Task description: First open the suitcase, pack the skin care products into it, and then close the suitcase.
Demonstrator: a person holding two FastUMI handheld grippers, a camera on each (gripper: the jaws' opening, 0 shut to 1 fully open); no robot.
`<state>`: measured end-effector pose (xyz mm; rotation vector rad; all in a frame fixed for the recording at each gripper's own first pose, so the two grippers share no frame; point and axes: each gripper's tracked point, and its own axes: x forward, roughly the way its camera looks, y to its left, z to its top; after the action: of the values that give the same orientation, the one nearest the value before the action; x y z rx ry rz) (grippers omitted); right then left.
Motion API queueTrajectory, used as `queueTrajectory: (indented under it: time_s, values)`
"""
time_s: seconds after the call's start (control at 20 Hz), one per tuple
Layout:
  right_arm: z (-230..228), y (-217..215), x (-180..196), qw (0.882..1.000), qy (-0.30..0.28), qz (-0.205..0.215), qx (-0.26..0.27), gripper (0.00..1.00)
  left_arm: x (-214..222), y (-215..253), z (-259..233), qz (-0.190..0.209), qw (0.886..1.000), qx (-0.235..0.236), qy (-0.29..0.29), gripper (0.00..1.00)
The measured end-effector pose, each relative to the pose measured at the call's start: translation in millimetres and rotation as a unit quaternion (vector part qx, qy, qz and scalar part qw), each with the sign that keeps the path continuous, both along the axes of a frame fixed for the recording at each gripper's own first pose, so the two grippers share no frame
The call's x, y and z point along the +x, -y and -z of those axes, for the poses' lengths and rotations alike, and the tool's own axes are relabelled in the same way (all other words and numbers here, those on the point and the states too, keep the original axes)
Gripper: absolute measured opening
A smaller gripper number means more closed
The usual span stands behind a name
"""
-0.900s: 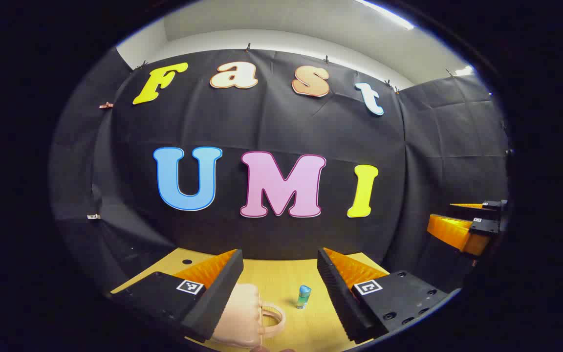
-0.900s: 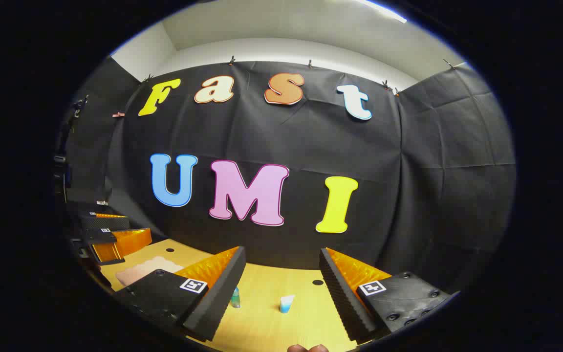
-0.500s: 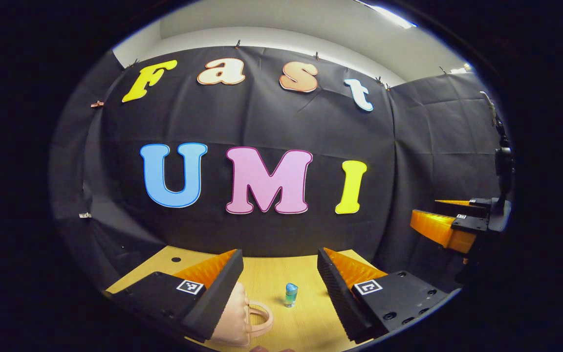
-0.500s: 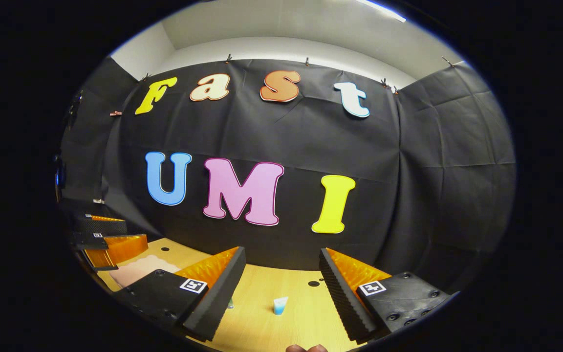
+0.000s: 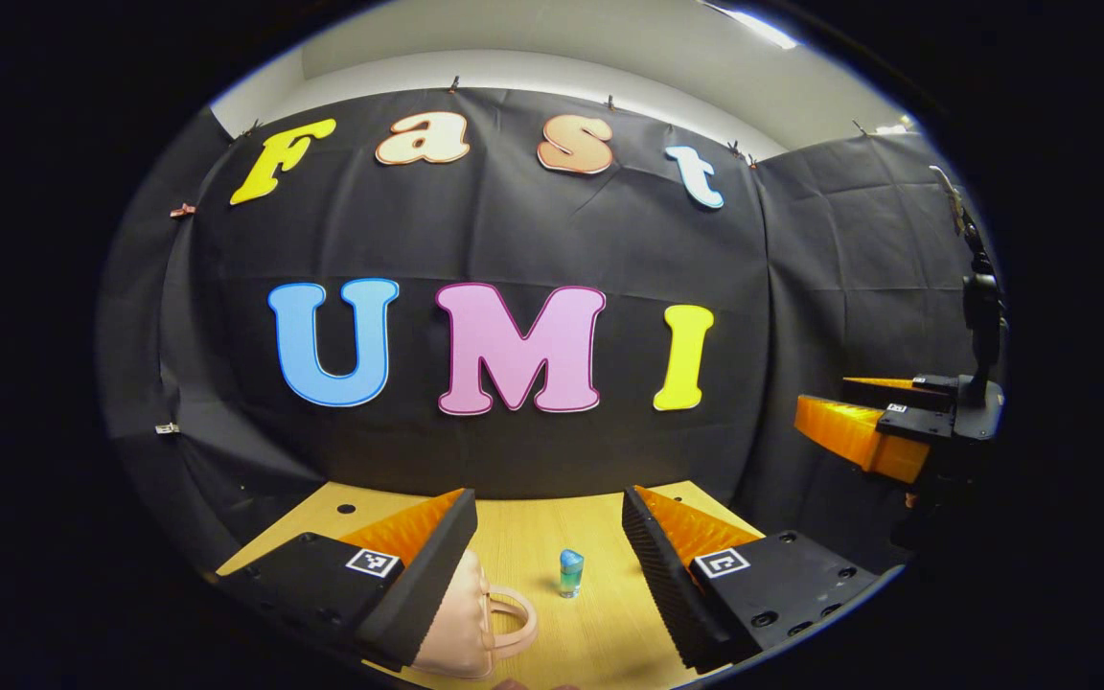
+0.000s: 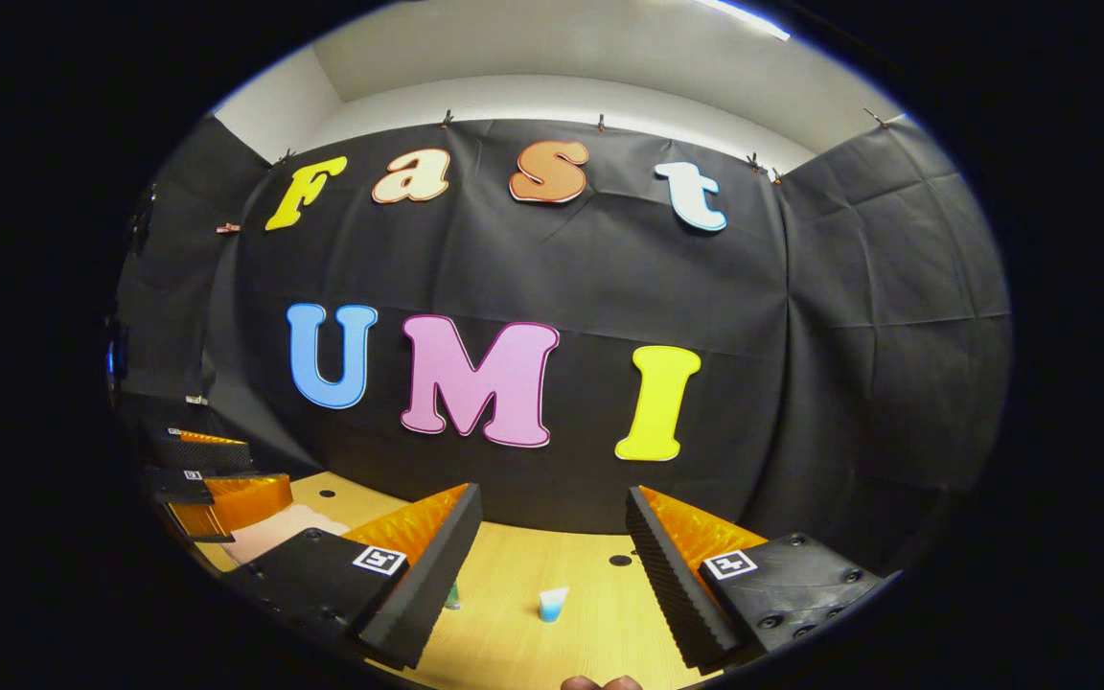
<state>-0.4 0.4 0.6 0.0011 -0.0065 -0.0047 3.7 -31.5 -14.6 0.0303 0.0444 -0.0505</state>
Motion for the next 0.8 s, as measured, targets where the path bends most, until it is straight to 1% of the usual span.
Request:
queueTrajectory:
  time_s: [0.05, 0.15, 0.2, 0.25, 0.4, 0.55, 0.6, 0.7, 0.8]
  values:
    - [-0.8, 0.9, -0.7, 1.0, 0.002, 0.0, -0.004, 0.96, 0.8, 0.1, 2.0, 0.0, 1.0, -0.002, -0.002, 0.96]
    - [-4.1, 1.9, -3.0, 1.0, 0.007, 0.003, -0.011, 0.96, 1.1, 1.5, 3.2, -0.001, 1.0, -0.002, -0.004, 0.96]
    - [-3.7, 2.5, -3.9, 1.0, 0.006, 0.004, -0.01, 0.94, 1.6, 3.0, 3.8, 0.001, 1.0, 0.0, -0.004, 0.96]
    - [-3.4, 3.3, -4.6, 1.0, 0.004, 0.006, -0.008, 0.96, 2.6, 4.7, 4.8, 0.004, 1.0, 0.003, -0.004, 0.96]
    - [0.8, 10.8, -6.8, 1.0, 0.001, 0.014, -0.002, 0.96, 8.5, 5.9, 14.3, 0.012, 1.0, 0.003, -0.021, 0.96]
    - [3.9, 16.6, -9.5, 1.0, -0.002, 0.02, -0.004, 0.96, 17.5, 11.3, 39.5, 0.028, 0.997, -0.024, -0.072, 0.96]
    - [5.0, 21.0, -11.0, 1.0, -0.002, 0.025, -0.006, 0.96, 25.8, 12.2, 55.9, 0.037, 0.993, -0.03, -0.106, 0.96]
    - [9.4, 26.8, -13.6, 1.0, -0.005, 0.029, -0.004, 0.96, 38.6, 8.2, 82.3, 0.036, 0.987, -0.024, -0.153, 0.96]
    - [13.1, 36.1, -17.6, 0.999, -0.008, 0.037, 0.0, 0.96, 54.5, 8.0, 115.7, 0.042, 0.976, -0.023, -0.214, 0.96]
